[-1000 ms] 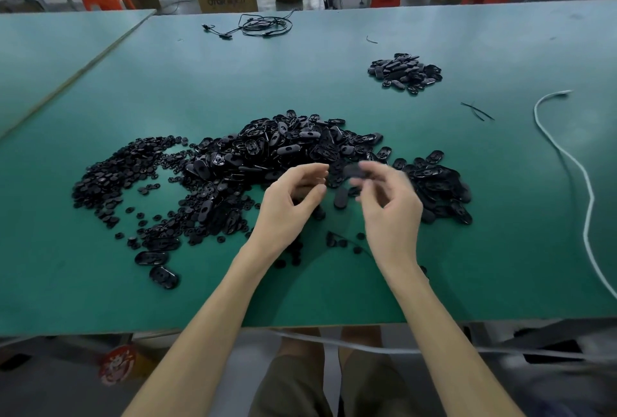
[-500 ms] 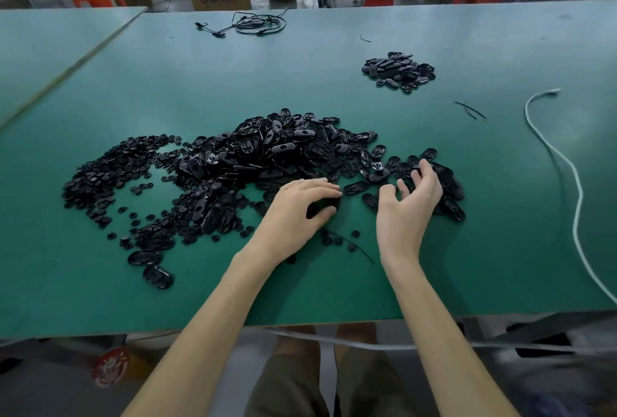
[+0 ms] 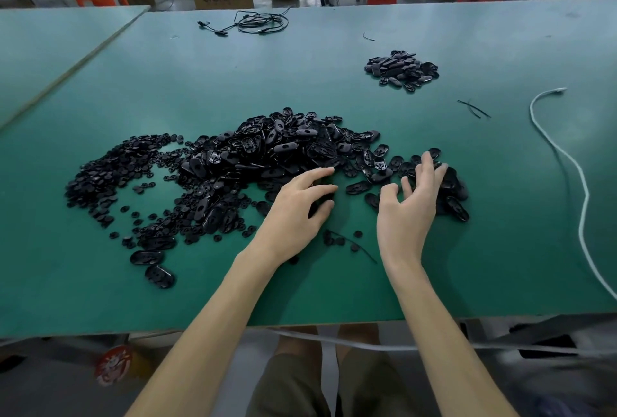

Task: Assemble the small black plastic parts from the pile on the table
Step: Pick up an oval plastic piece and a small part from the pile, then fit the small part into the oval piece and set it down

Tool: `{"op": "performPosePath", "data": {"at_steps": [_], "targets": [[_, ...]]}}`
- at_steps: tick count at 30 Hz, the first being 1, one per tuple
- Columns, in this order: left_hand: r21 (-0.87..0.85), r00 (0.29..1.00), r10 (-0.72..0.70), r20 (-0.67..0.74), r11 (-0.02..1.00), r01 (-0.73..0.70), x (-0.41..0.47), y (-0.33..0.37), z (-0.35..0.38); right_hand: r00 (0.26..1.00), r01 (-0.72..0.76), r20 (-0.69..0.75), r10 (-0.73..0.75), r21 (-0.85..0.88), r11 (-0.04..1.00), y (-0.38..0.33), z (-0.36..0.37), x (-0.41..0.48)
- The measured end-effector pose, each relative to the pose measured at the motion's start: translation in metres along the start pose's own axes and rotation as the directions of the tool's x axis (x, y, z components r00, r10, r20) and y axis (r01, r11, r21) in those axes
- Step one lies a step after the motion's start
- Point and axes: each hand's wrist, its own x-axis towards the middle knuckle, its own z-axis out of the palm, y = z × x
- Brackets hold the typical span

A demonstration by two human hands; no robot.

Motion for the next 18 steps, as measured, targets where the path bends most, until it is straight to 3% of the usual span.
{"op": "performPosePath", "data": {"at_steps": [8, 18], "targets": [[0.178, 0.997, -0.03, 0.073, 0.984, 0.017, 0.0022, -0.0024, 0.0064, 0.999, 0.033, -0.009, -0.033, 0.007, 0.999, -0.0009, -0.0008, -0.0011], [0.152, 1.0, -0.008, 0.012, 0.988, 0.006, 0.0012, -0.0001, 0.0052, 0.987, 0.125, 0.106, -0.121, -0.028, 0.992, 0.0, 0.0005, -0.0027]]}}
